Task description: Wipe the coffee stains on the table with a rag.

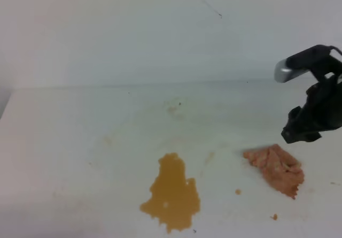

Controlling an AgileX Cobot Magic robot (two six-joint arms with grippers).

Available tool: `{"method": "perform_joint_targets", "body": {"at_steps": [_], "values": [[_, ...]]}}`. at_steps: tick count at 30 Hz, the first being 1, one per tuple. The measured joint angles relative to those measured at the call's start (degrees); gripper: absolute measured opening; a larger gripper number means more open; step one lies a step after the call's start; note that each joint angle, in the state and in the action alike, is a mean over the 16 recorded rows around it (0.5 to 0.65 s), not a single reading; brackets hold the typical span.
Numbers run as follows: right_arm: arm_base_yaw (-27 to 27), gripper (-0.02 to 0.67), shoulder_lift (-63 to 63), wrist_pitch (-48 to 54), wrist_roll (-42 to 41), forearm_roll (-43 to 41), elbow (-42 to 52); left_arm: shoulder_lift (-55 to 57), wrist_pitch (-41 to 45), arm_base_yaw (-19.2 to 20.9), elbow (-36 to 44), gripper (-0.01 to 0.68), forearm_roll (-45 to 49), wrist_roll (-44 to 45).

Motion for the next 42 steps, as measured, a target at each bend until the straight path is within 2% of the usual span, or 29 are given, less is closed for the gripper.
{"method": "perform_joint_targets", "body": {"at_steps": [8, 20, 24, 28, 36, 42], "values": [[3.9, 0.362, 11.9, -1.9, 3.2, -6.4, -4.8, 0.0, 0.0, 0.0, 0.0, 0.001, 0.0, 0.0], [4.5, 0.351, 20.6, -5.0, 3.5, -7.3, -5.5, 0.0, 0.0, 0.0, 0.0, 0.001, 0.0, 0.0], [4.5, 0.308, 22.1, -5.8, 3.5, -7.4, -5.5, 0.0, 0.0, 0.0, 0.0, 0.001, 0.0, 0.0], [4.5, 0.235, 23.1, -5.7, 3.1, -6.9, -5.9, 0.0, 0.0, 0.0, 0.0, 0.001, 0.0, 0.0], [4.9, 0.089, 24.2, 0.2, 0.7, -2.5, -10.9, 0.0, 0.0, 0.0, 0.0, 0.001, 0.0, 0.0], [8.3, 0.050, 24.3, 6.6, -1.0, 3.6, -17.7, 0.0, 0.0, 0.0, 0.0, 0.001, 0.0, 0.0]]}}
